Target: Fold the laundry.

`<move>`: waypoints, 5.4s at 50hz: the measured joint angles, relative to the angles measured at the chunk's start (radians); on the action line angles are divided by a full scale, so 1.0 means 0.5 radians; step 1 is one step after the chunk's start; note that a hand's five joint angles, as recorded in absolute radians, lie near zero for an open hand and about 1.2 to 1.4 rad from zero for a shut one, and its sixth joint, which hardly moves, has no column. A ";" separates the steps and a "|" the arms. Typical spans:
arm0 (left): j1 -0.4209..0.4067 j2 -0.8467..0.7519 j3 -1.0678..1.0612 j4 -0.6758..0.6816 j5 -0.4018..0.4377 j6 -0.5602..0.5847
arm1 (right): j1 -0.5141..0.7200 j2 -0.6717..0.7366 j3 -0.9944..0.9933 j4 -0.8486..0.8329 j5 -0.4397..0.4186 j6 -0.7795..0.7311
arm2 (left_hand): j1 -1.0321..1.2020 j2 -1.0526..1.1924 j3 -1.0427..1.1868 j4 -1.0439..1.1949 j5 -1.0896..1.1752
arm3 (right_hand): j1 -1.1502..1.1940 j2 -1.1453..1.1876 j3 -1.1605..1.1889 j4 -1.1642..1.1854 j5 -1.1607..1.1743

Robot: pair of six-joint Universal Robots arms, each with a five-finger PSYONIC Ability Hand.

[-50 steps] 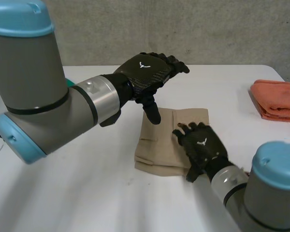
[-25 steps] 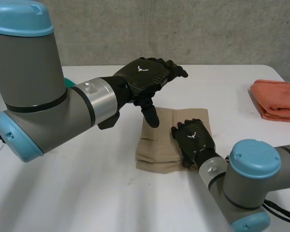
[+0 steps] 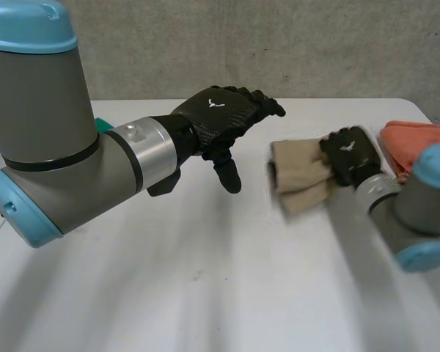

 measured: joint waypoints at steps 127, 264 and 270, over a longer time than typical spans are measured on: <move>1.320 -0.825 -0.172 0.709 -0.213 1.117 | 0.521 -0.490 0.510 0.519 0.023 0.223 | 0.075 0.067 0.026 0.060 0.050 | -1.425 -1.905 -1.879 -1.907 -1.645; 0.178 0.244 -1.607 1.335 -0.843 0.808 | 0.437 -0.713 0.452 1.169 -0.028 0.140 | 0.095 0.100 0.051 0.093 0.079 | -1.424 -1.894 -1.866 -1.904 -1.630; 0.181 0.250 -1.415 1.146 -0.864 0.904 | 0.408 -0.735 0.350 1.147 -0.020 0.138 | 0.098 0.099 0.052 0.094 0.080 | -1.424 -1.906 -1.879 -1.908 -1.643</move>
